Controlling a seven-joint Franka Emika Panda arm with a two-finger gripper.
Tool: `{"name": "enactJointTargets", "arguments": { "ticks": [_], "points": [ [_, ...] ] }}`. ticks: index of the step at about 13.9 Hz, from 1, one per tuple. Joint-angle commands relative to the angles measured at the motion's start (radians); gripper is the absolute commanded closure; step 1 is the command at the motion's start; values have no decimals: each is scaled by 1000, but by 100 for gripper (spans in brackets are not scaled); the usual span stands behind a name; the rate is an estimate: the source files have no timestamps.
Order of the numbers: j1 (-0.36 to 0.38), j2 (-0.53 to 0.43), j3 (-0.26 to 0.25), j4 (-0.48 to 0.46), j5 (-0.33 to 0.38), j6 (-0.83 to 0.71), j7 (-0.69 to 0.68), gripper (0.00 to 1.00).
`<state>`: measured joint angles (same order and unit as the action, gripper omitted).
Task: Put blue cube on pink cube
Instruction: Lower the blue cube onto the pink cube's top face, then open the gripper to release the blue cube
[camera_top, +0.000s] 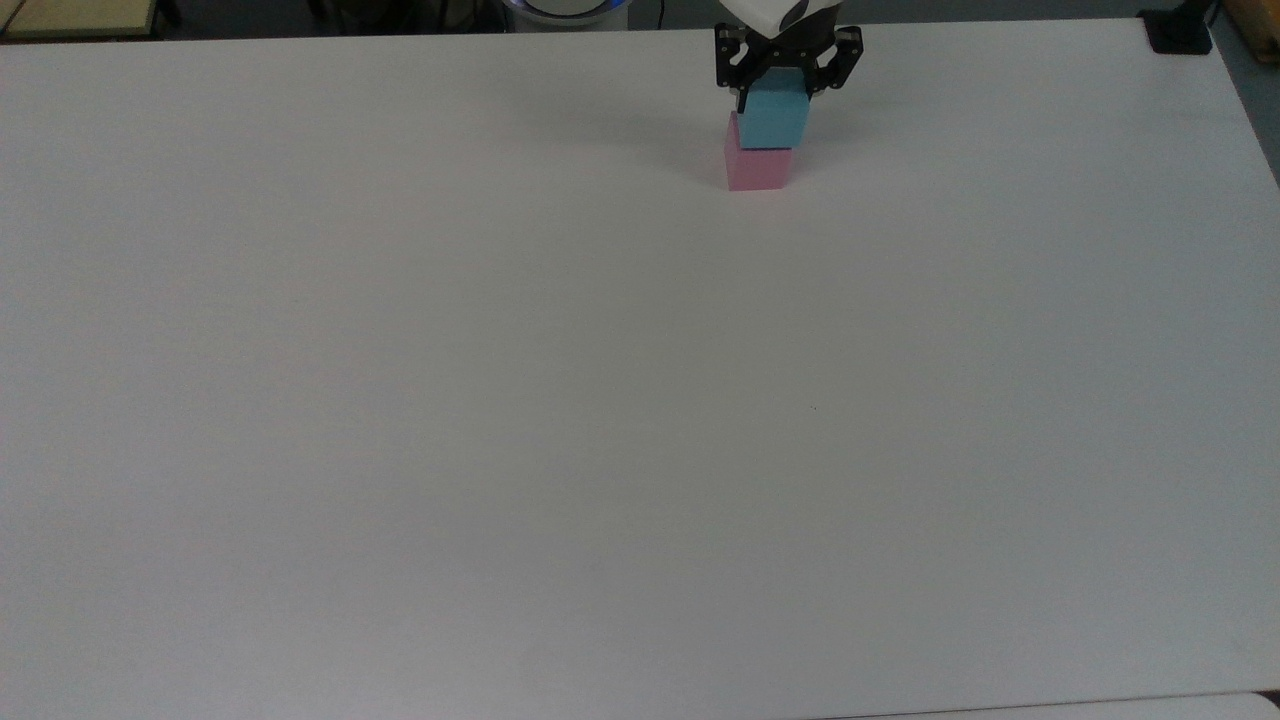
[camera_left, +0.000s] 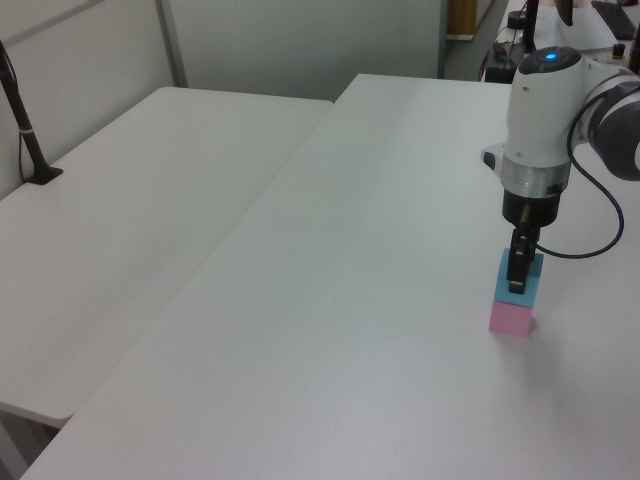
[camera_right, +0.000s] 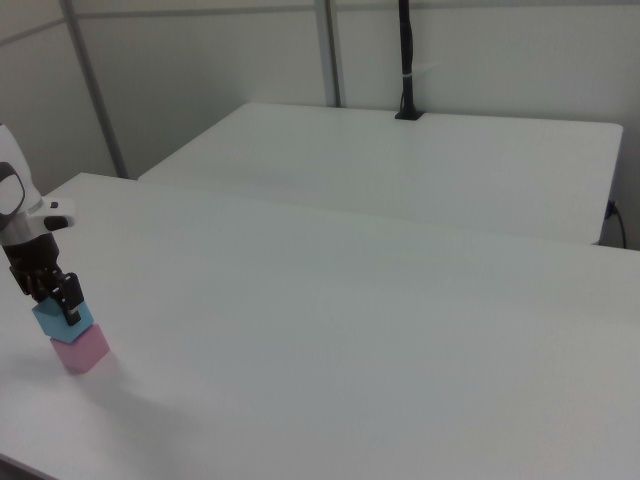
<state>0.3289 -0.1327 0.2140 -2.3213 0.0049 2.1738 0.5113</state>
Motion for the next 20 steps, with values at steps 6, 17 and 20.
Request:
{"name": "enactJointTargets", "arguments": {
  "ticks": [6, 17, 20],
  "points": [
    [-2, -10, -8, -12, 7, 23, -27, 0],
    [-27, -18, -97, 661, 7, -719, -135, 0],
    [-34, -16, -149, 712, -9, -750, -209, 0]
  ]
}}
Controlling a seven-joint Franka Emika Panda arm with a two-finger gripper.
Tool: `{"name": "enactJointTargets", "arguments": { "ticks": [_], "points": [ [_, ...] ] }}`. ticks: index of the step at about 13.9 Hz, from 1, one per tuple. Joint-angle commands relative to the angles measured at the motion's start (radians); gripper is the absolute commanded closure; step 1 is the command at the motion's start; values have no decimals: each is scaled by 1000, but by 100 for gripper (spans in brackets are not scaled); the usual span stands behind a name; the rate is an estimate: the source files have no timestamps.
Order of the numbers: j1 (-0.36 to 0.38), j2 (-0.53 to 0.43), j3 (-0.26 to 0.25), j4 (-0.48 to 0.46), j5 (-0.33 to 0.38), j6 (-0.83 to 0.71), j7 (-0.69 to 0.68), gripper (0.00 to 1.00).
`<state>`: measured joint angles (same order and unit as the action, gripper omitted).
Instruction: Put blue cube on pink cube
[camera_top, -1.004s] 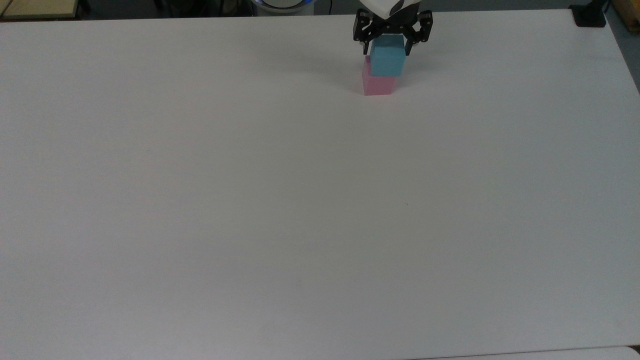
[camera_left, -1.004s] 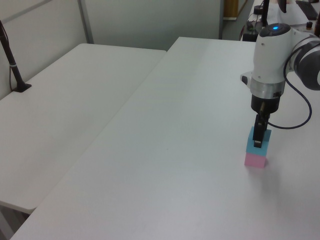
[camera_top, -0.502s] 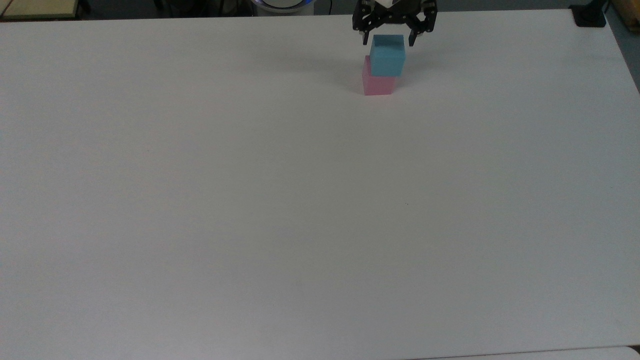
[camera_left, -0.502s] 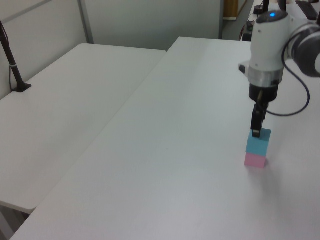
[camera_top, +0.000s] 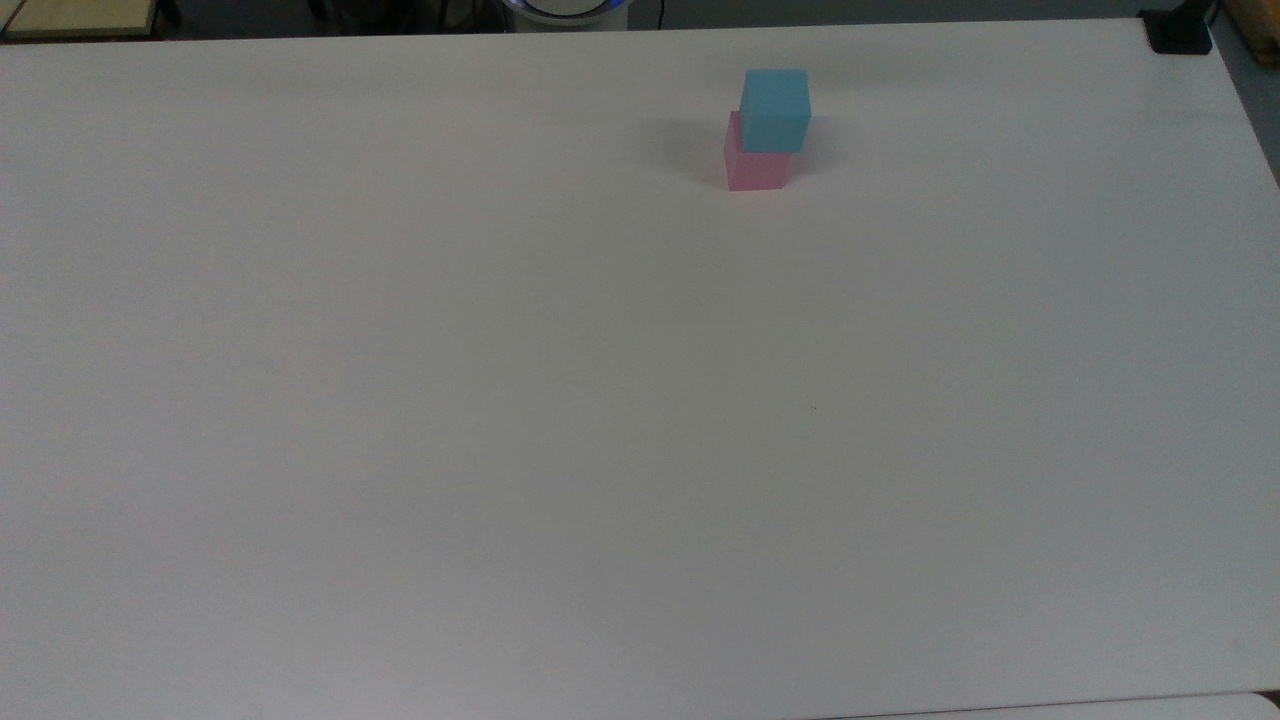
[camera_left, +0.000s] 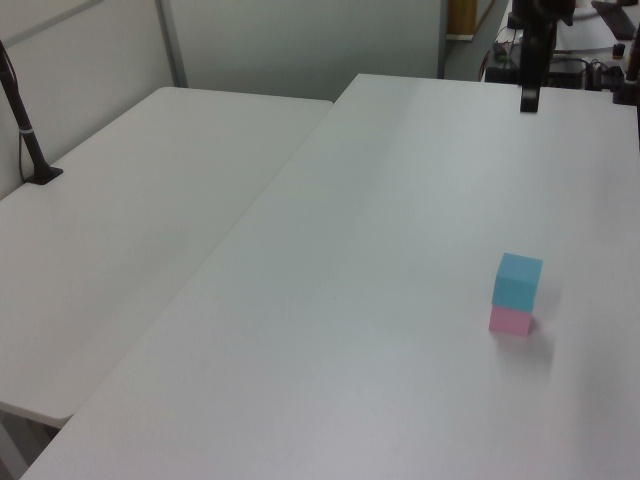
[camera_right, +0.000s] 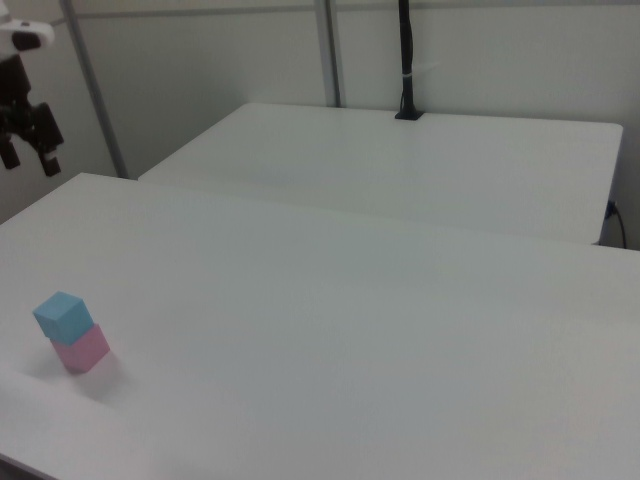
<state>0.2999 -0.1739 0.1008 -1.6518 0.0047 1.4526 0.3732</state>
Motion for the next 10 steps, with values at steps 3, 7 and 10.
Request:
{"name": "enactJointTargets", "arguments": {
  "ticks": [3, 7, 10],
  "points": [
    [-108, 66, -82, 46, -54, -20, -303, 0],
    [-274, 180, -93, 139, -49, -20, -416, 0],
    [-298, 238, -93, 165, -54, -9, -416, 0]
  ]
}}
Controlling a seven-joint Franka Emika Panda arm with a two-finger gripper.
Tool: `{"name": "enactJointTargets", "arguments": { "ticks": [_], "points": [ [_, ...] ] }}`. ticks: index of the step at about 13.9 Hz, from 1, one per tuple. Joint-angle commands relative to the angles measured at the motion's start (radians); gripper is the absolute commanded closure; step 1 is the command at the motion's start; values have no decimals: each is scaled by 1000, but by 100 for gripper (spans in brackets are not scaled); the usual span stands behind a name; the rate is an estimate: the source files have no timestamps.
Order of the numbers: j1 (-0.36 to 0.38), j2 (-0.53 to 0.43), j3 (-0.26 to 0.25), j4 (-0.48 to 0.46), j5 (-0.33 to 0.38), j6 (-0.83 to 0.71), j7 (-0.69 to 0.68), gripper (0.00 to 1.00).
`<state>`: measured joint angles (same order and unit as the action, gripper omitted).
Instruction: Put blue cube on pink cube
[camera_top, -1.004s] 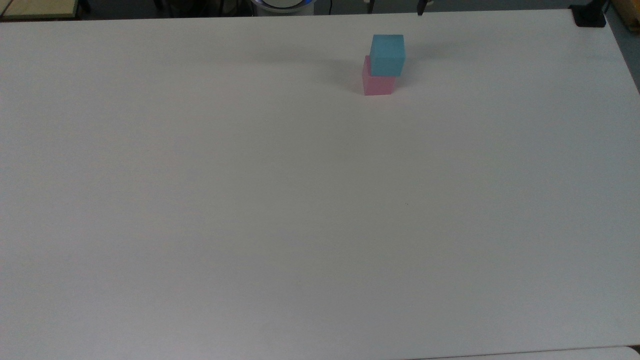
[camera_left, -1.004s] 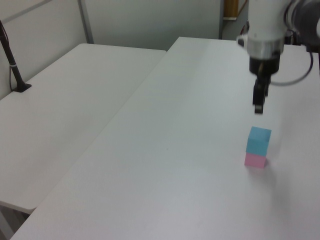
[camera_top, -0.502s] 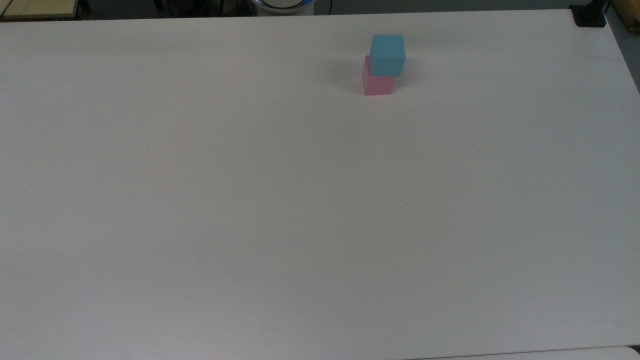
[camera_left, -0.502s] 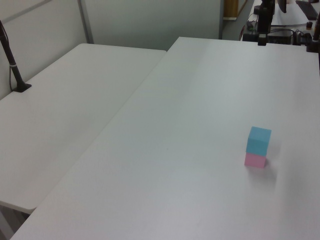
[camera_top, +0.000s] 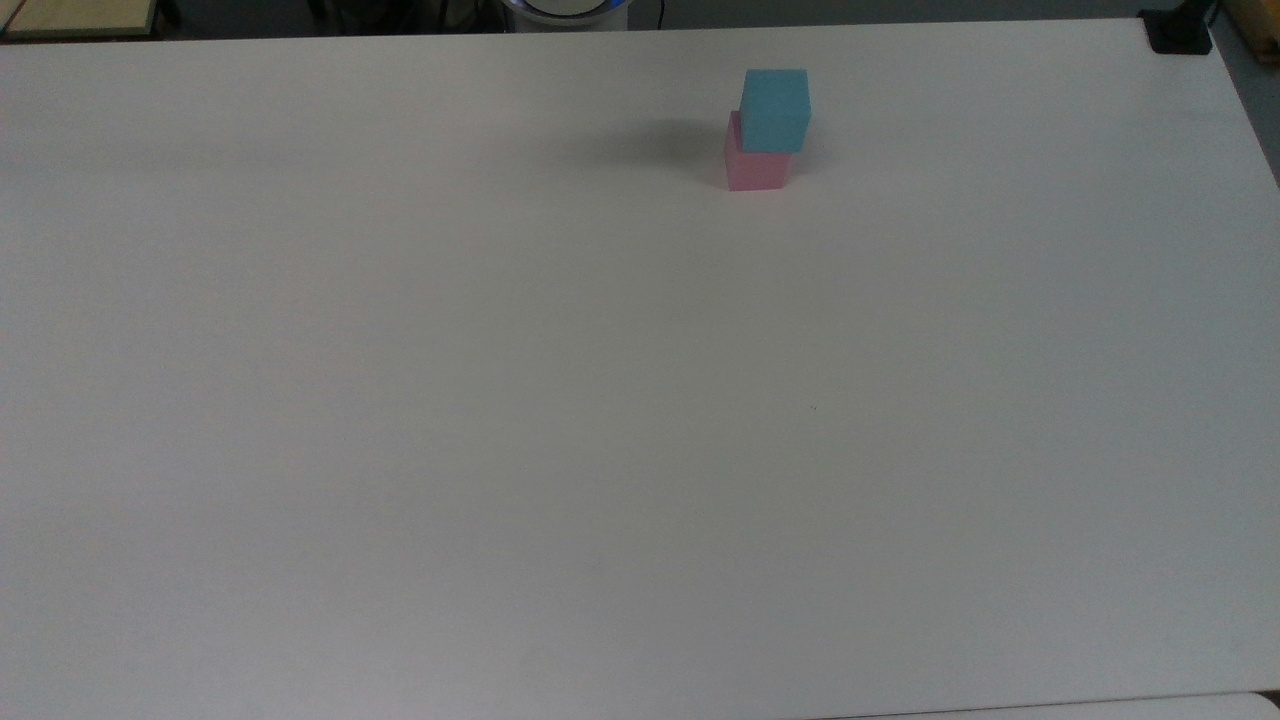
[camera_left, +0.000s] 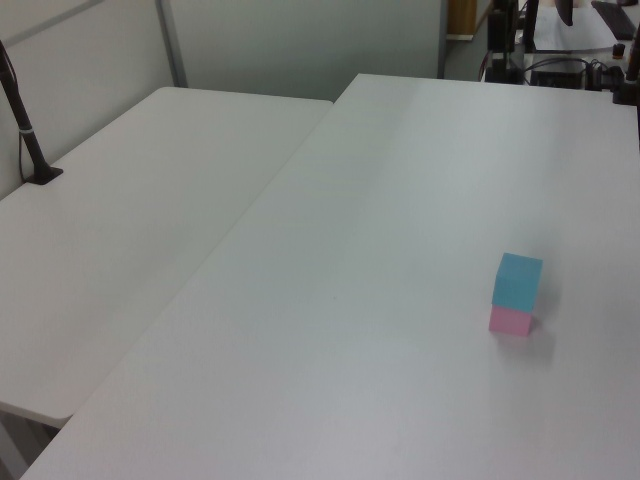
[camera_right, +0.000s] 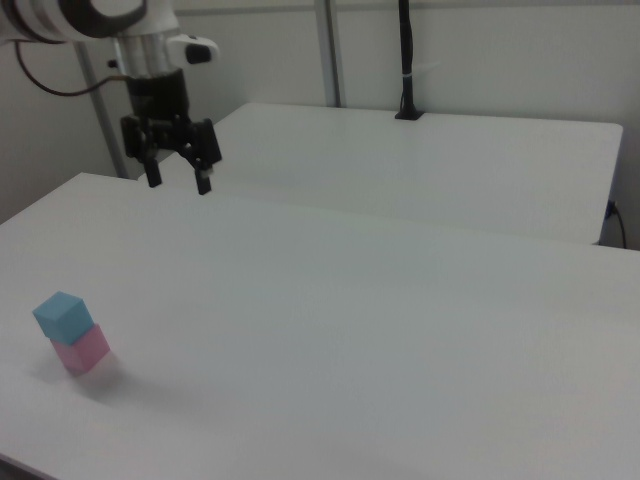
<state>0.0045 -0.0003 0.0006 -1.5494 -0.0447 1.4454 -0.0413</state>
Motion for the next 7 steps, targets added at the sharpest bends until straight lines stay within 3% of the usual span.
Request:
{"name": "enactJointTargets", "arguments": {
  "ticks": [1, 5, 7],
  "points": [
    [-8, 65, 6, 69, -4, 1, -5, 0],
    [-8, 66, 2, 71, -6, 3, -5, 0],
    [75, 68, -68, 71, -14, 36, -3, 0]
  ]
}}
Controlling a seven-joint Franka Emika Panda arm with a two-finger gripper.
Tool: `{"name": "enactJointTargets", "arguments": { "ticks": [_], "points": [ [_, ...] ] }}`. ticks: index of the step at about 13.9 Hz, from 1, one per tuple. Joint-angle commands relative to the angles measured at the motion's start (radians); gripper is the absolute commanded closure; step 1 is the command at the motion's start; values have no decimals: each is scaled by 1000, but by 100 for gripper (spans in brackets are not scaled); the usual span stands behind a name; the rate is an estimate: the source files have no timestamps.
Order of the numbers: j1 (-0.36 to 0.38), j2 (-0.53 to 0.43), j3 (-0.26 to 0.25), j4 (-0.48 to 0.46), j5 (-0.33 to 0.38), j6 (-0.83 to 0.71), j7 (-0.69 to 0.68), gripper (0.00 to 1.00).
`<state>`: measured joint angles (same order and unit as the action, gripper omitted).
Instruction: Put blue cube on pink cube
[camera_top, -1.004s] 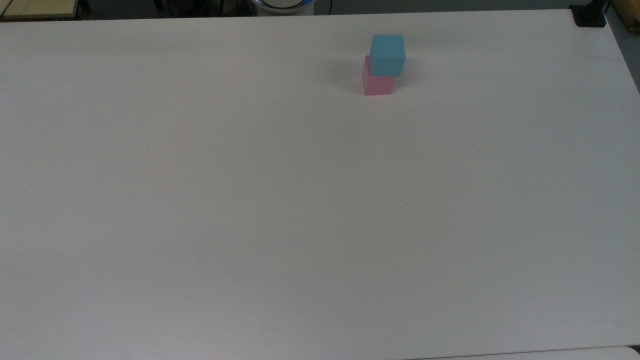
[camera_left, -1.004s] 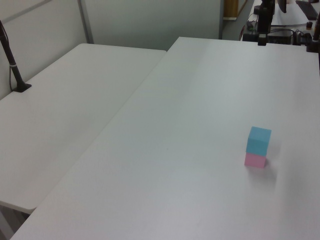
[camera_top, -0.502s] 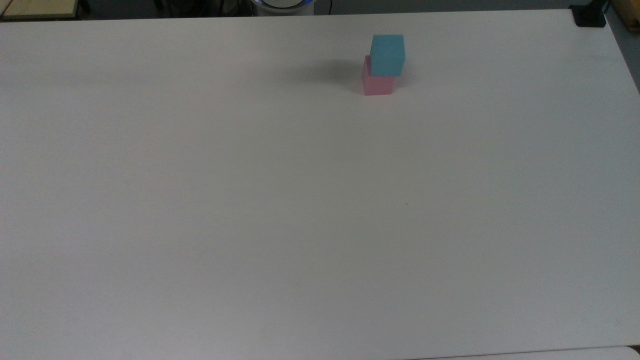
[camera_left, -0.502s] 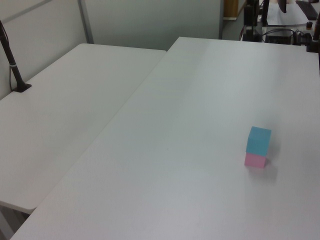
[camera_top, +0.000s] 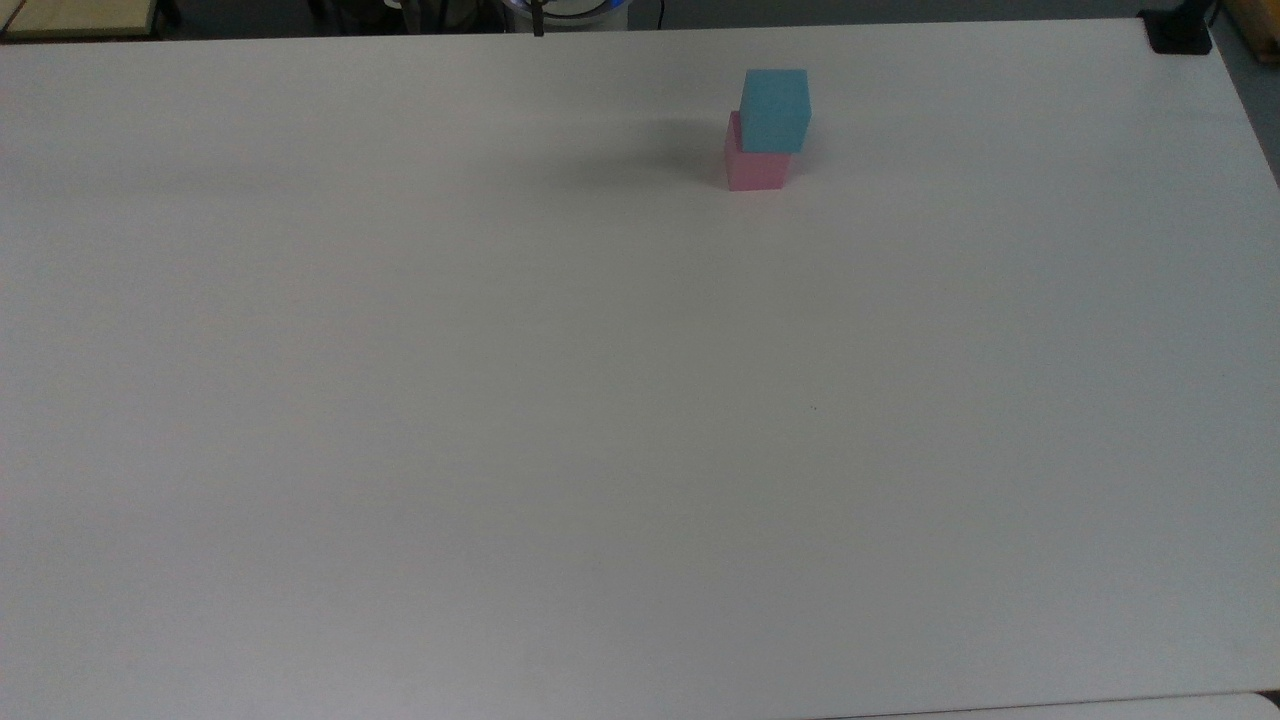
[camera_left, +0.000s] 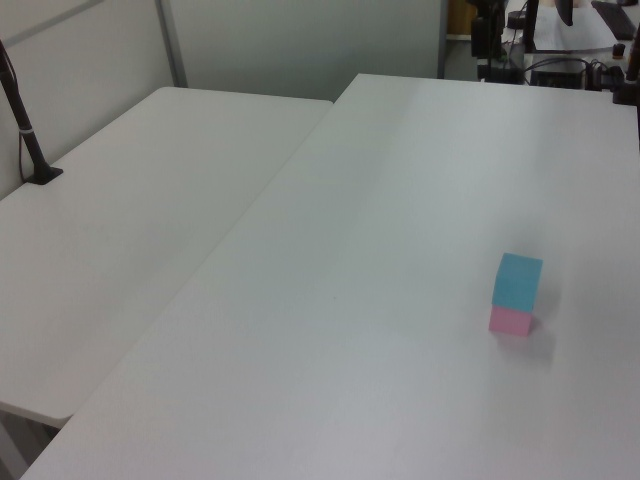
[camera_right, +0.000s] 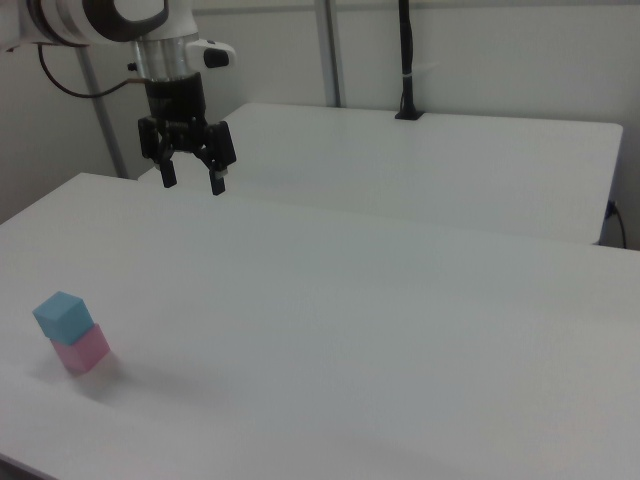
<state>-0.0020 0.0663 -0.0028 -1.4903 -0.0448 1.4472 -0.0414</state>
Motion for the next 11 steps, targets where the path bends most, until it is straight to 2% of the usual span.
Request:
{"name": "enactJointTargets", "arguments": {
  "ticks": [1, 3, 6, 9, 11],
  "points": [
    [102, 1, -78, 12, -15, 47, 4, 0],
    [122, -6, -109, 12, -13, 50, -5, 0],
    [148, -22, -121, 5, -13, 44, 9, 0],
    [152, -33, -157, 4, -10, 42, 18, 0],
    [142, -34, -157, 4, -9, 45, 15, 0]
  ]
}}
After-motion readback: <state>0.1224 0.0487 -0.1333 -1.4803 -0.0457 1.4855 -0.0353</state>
